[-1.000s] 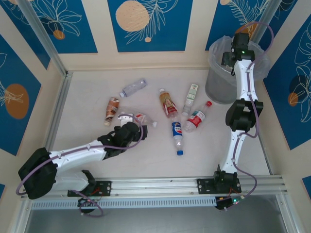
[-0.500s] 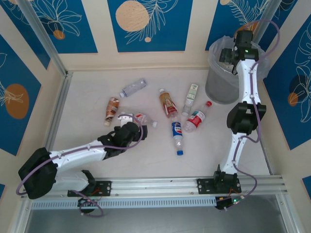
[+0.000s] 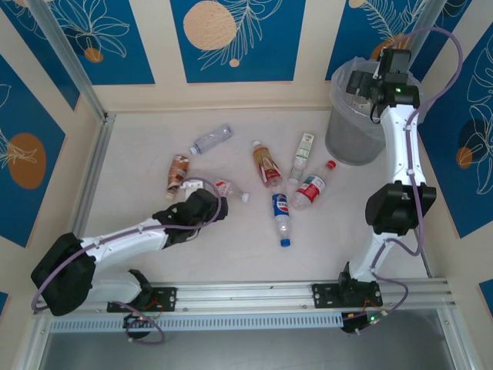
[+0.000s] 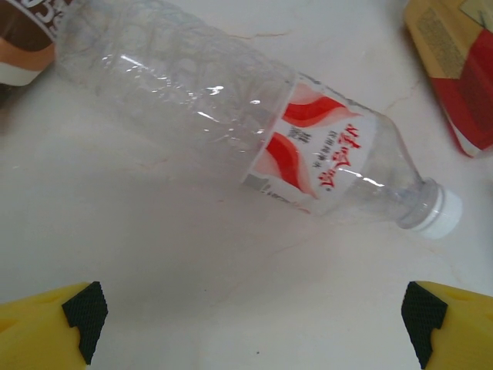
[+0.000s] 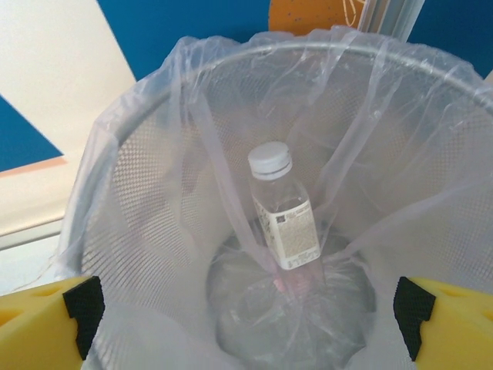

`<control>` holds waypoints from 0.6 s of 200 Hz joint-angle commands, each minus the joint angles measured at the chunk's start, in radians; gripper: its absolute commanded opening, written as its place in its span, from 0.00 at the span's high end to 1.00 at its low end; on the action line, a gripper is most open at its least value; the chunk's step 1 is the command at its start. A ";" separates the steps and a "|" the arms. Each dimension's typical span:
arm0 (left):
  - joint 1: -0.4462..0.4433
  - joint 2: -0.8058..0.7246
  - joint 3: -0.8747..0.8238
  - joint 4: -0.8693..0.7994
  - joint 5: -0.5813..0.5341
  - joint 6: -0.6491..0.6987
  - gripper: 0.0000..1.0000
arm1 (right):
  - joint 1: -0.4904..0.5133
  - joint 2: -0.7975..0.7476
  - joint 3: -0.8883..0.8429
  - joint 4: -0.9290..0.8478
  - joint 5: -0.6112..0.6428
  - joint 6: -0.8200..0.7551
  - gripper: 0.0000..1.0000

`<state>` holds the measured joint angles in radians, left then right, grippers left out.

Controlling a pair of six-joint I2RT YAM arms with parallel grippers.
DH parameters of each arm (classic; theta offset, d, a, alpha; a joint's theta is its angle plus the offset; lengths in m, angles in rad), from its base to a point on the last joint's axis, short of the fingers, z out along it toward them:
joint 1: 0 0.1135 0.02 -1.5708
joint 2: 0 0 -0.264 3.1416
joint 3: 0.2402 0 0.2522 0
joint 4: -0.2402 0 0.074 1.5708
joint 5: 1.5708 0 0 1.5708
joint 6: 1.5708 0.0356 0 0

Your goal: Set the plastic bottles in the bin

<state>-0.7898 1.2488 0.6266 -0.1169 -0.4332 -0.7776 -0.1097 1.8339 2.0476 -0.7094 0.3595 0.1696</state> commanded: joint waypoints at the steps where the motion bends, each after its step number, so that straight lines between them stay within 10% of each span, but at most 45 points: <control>1: 0.055 -0.031 0.036 -0.067 0.045 0.000 0.00 | 0.020 -0.120 -0.120 0.123 -0.051 0.051 0.01; 120: 0.475 -0.097 0.080 -0.269 0.238 0.333 0.01 | 0.092 -0.599 -0.724 0.466 -0.545 0.161 0.01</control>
<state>-0.3561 1.1465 0.6827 -0.3218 -0.1978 -0.5369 -0.0433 1.3052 1.4223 -0.3462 -0.0212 0.2955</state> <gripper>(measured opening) 0.995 0.995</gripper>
